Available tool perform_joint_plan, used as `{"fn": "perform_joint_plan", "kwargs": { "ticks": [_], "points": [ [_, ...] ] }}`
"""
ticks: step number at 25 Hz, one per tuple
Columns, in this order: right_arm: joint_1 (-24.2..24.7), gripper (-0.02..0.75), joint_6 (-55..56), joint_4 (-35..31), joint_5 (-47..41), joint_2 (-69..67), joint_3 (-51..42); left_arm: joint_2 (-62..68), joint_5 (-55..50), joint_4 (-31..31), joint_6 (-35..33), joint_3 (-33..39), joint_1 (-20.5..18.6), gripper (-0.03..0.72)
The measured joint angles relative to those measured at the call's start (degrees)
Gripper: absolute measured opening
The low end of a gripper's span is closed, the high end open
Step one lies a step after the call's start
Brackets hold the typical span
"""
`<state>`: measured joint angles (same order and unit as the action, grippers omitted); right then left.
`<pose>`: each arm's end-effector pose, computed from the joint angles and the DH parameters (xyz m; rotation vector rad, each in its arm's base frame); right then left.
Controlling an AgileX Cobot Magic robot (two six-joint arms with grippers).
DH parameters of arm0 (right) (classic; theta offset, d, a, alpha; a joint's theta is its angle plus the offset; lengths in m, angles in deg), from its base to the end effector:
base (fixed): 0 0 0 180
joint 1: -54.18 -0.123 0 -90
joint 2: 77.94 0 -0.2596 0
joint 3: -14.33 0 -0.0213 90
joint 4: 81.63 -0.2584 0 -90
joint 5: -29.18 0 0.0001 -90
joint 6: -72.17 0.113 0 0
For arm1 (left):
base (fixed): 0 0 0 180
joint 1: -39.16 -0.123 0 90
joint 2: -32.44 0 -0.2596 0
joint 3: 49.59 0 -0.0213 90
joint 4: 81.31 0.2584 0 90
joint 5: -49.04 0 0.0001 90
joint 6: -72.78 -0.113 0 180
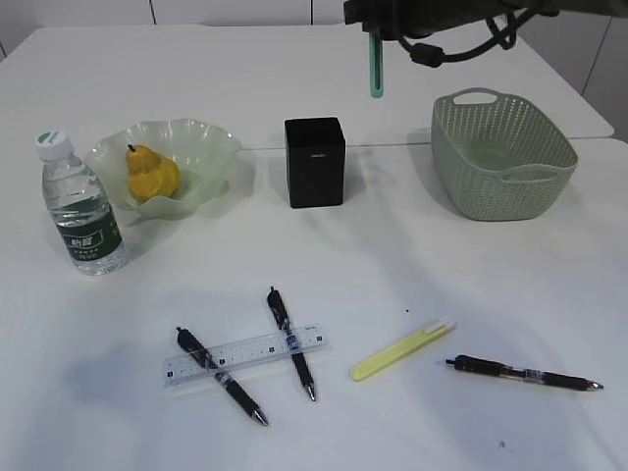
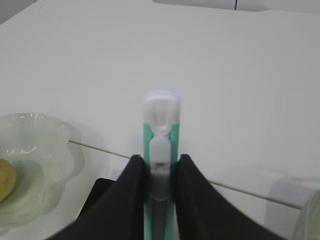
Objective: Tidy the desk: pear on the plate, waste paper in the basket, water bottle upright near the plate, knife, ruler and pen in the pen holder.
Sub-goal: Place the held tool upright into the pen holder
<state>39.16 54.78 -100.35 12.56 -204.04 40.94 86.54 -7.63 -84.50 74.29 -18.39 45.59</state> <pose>0.4928 0.1430 0.2630 -0.3118 1.9958 0.2659 0.1714 -0.0246 0.2868 0.0884 2.4787 -0.1298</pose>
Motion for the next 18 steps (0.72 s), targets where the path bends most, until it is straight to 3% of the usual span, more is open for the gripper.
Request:
{"fn": "perform_joint_plan", "kwargs": {
  "ticks": [9,18],
  "points": [
    [-5.27,0.162,-3.82,-0.33,9.69,-4.42,0.04,0.00,0.00,0.00,0.00,0.00,0.00,0.466],
    [-5.91,0.162,-4.12,-0.33,16.13,-7.46,1.19,0.00,-0.49,0.00,0.00,0.00,0.00,0.466]
  ]
}}
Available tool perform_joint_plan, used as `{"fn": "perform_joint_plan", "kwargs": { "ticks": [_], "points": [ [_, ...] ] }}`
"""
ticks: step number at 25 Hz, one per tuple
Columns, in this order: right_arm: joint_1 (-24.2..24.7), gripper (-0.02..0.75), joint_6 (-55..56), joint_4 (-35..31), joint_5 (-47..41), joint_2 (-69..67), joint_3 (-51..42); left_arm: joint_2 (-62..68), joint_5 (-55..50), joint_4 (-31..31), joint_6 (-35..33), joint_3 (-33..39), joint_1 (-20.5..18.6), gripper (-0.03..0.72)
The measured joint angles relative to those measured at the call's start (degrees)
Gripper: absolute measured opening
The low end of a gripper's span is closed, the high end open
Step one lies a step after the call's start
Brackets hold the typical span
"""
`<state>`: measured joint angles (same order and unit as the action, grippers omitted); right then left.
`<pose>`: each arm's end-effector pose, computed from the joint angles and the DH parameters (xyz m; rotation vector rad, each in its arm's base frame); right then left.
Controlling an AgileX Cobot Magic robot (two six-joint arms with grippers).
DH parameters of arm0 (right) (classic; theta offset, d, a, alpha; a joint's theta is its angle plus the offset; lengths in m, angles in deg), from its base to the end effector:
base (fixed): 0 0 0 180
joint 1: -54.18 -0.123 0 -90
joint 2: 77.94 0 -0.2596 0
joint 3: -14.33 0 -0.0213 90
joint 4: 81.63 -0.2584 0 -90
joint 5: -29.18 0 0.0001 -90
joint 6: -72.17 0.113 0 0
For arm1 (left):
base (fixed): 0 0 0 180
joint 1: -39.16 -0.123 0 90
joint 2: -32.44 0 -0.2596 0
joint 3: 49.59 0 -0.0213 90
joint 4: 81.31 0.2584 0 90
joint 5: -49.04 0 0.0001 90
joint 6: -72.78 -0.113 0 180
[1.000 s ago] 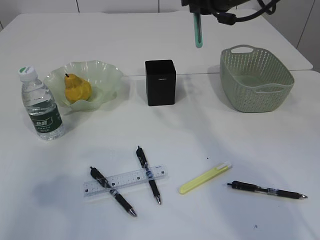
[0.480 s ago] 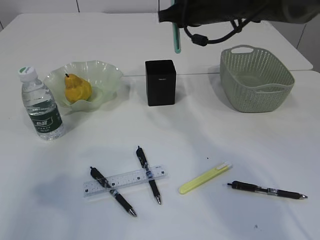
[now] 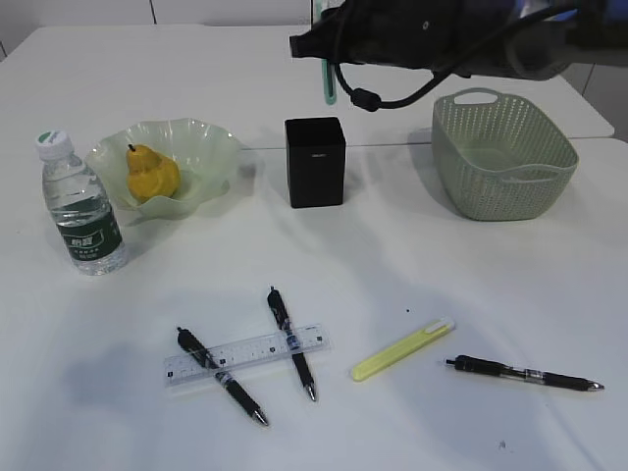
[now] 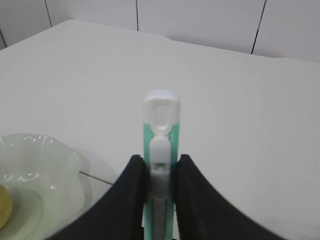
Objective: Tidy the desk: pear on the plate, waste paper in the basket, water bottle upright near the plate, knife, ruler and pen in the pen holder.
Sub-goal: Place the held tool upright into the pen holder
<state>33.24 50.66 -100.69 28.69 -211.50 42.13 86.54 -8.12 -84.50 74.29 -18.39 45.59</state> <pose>0.5059 0.1940 0.2298 -0.3790 1.8210 0.2268 0.1706 -0.0246 0.2862 0.0890 2.4873 -0.1294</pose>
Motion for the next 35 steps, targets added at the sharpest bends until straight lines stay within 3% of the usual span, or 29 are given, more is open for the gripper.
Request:
{"fn": "perform_joint_plan", "kwargs": {
  "ticks": [35],
  "points": [
    [0.00,0.162,-0.03,-0.08,3.14,-9.14,1.65,0.00,-0.22,0.00,0.00,0.00,0.00,0.466]
  ]
}}
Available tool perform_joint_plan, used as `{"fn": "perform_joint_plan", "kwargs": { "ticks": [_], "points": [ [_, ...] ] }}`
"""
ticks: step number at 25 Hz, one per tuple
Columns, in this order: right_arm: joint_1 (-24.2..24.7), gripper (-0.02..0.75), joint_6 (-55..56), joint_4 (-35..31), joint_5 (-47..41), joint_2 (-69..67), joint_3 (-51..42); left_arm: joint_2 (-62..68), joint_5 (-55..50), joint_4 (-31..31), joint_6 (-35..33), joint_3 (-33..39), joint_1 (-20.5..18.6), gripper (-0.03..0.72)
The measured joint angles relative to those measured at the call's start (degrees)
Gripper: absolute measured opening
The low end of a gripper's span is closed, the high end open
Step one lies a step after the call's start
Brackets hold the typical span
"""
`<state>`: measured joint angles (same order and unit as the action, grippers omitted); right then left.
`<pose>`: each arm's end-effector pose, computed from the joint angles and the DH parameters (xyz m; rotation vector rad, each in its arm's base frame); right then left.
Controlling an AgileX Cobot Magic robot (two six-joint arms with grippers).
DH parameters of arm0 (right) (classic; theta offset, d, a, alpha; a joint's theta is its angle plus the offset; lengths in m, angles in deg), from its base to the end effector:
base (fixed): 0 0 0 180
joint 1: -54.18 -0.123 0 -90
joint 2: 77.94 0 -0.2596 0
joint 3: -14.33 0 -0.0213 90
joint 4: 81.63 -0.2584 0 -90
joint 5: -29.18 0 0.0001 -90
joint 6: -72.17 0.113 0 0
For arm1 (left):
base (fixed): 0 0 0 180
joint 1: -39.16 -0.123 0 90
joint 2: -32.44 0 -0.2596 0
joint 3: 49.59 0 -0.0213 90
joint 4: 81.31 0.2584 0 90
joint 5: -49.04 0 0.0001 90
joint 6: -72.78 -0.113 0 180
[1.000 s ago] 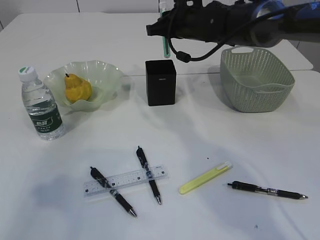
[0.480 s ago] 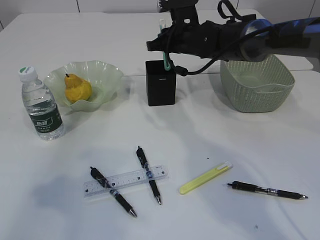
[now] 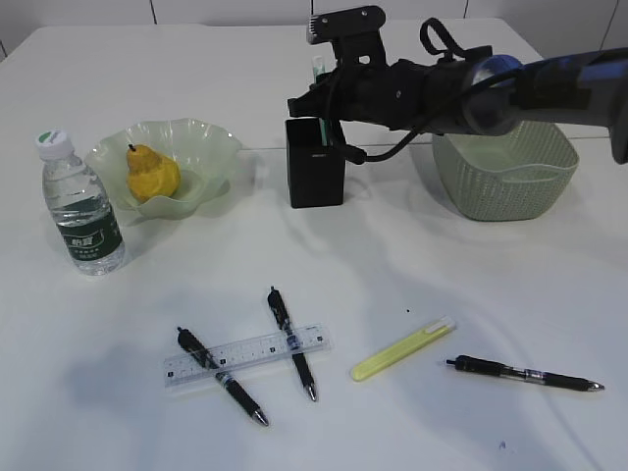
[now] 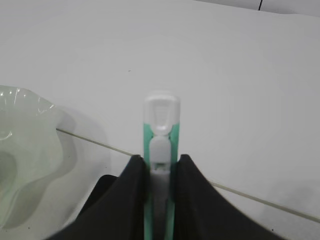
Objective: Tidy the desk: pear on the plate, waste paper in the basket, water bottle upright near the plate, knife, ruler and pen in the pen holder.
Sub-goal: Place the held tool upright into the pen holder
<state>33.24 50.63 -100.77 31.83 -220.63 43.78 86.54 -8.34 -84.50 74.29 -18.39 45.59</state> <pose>0.5217 0.1978 0.1579 -0.3824 1.8998 0.2009 0.1703 -0.0245 0.2859 0.0893 2.4911 -0.1292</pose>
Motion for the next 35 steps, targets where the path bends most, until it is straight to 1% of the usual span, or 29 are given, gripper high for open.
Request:
{"fn": "perform_joint_plan", "kwargs": {
  "ticks": [14,16,21,27,35],
  "points": [
    [0.00,0.168,0.00,0.00,-0.52,-0.99,0.00,0.00,0.00,0.00,0.00,0.00,0.00,0.466],
    [0.00,0.184,0.00,0.00,-0.65,-0.99,0.00,0.00,0.00,0.00,0.00,0.00,0.00,0.466],
    [0.00,0.255,0.23,-0.45,-1.79,-0.99,0.00,0.00,0.00,0.00,0.00,0.00,0.00,0.466],
    [0.00,0.272,0.23,-2.13,-2.65,-0.99,0.00,0.00,0.00,0.00,0.00,0.00,0.00,0.466],
    [0.00,0.272,0.34,-2.65,-9.29,1.66,2.33,0.00,-0.02,0.00,0.00,0.00,0.00,0.466]
  ]
}}
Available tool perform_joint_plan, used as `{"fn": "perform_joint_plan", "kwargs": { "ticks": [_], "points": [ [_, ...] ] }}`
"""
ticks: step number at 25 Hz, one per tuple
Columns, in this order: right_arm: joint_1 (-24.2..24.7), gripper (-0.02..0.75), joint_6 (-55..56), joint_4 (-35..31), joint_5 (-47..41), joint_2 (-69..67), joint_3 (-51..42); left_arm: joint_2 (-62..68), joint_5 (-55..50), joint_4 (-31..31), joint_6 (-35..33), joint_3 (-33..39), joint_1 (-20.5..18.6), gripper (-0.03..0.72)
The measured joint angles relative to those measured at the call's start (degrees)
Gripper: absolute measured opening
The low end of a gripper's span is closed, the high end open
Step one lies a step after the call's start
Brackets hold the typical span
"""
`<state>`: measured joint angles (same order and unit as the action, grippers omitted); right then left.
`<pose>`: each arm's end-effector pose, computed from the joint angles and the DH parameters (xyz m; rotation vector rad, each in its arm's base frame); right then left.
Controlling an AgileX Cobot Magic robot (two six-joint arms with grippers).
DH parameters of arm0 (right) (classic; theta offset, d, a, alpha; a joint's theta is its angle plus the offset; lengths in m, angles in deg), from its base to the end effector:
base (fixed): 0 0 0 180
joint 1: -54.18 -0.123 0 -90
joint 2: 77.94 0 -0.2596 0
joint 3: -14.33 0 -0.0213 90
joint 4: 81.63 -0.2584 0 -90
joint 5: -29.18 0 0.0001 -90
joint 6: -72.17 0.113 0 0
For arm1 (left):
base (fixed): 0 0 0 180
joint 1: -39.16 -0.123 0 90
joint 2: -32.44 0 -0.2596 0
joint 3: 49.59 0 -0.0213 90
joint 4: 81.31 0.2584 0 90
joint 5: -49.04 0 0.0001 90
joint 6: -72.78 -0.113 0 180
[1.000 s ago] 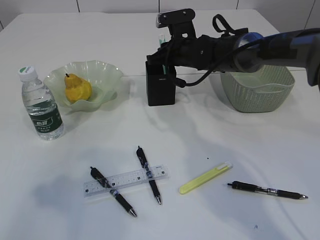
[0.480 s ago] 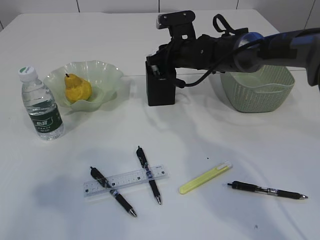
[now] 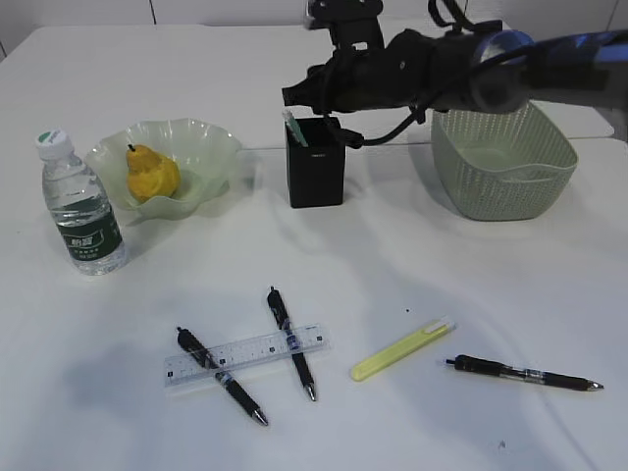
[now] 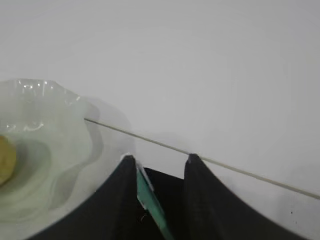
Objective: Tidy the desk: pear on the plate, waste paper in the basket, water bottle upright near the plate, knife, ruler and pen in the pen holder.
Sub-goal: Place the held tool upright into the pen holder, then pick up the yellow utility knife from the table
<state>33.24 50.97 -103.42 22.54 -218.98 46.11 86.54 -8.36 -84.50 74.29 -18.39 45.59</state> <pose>0.5164 0.2028 0.1725 -0.3871 1.9881 0.2803 0.1703 -0.0245 0.2859 0.0894 2.4915 -0.1292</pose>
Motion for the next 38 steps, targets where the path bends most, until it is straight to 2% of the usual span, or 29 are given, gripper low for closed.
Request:
{"fn": "perform_joint_plan", "kwargs": {
  "ticks": [16,23,27,35,38],
  "points": [
    [0.10,0.269,-0.19,5.02,-23.98,9.05,1.93,0.00,-0.09,0.00,0.00,0.00,0.00,0.466],
    [0.10,0.265,0.48,13.24,-38.64,13.07,2.05,0.00,-0.09,0.00,0.00,0.00,0.00,0.466],
    [0.10,0.265,5.06,17.89,-45.99,14.92,2.05,0.00,-0.09,0.00,0.00,0.00,0.00,0.466],
    [0.10,0.264,21.71,27.02,-61.09,17.85,2.17,0.00,-1.78,0.00,0.00,0.00,0.00,0.466],
    [0.10,0.262,25.50,28.30,-63.68,19.12,2.17,0.00,-3.11,0.00,0.00,0.00,0.00,0.466]
  ]
}}
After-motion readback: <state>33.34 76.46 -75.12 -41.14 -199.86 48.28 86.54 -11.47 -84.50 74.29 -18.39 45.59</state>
